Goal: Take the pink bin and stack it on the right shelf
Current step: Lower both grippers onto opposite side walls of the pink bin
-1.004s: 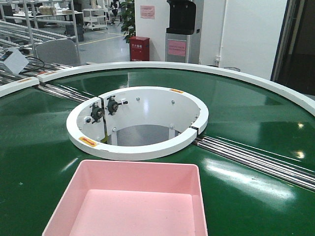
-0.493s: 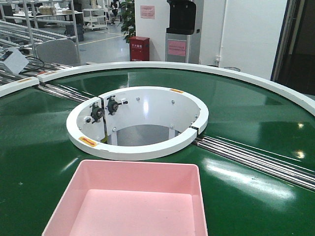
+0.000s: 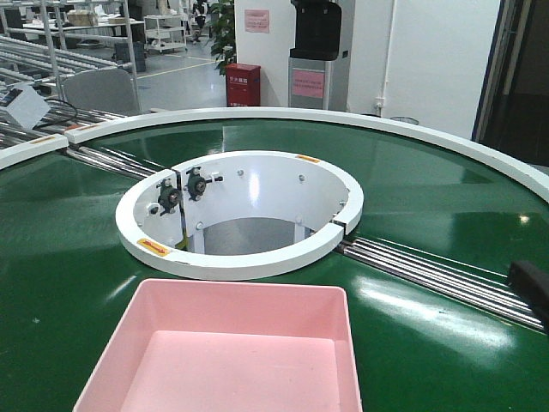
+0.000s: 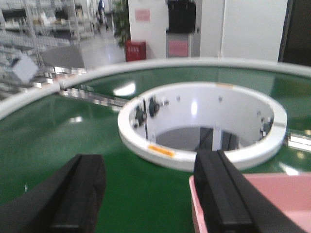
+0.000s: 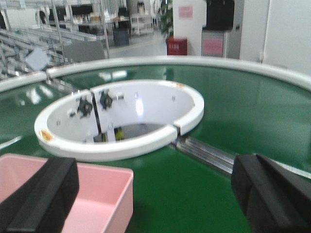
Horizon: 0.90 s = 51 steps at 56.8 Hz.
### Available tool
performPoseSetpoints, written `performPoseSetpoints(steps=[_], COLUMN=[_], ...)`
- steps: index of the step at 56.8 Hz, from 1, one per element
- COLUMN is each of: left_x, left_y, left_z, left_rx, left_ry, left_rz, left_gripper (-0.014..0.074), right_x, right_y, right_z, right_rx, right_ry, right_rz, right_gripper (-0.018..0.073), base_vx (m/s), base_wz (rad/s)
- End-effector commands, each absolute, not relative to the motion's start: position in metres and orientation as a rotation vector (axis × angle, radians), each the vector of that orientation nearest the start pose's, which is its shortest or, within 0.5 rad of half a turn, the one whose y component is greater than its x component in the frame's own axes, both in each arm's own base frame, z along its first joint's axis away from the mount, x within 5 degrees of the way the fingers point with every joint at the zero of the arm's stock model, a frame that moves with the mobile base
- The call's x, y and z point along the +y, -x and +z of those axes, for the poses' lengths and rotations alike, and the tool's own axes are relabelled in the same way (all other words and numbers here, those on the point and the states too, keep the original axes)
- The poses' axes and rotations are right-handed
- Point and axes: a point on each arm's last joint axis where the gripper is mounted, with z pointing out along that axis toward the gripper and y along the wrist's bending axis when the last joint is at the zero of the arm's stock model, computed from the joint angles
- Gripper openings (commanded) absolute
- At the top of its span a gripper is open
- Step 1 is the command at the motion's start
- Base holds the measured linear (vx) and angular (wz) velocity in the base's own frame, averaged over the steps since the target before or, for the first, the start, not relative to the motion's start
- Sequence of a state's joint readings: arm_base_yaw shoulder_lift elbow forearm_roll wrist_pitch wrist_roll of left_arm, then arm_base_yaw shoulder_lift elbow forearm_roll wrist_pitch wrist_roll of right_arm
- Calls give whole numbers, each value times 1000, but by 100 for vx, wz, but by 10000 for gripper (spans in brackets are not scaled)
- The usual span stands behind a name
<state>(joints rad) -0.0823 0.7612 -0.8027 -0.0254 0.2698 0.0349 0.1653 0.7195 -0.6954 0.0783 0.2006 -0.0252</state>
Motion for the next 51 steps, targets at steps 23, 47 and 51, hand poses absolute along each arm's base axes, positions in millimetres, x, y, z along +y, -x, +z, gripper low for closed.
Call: performPoseSetpoints(steps=[23,47,51], left_x=[-37,-66,-75], left_y=[-295,-375,-379], left_z=[372,268,253], left_rx=[2188,2459,2489], left_ry=[-125,-174,-201], left_rz=[-217,-431,-434], left_gripper=[529,524,511], right_x=[86,117,119], right_y=[-272,-375,-382], right_z=[398,294,276], right_rx=[2124,2473,2517], right_ry=[165,117,118], right_rz=[321,288,278], right_gripper=[564,564,564], base_vx=[0,0,0], base_wz=[0,0,0])
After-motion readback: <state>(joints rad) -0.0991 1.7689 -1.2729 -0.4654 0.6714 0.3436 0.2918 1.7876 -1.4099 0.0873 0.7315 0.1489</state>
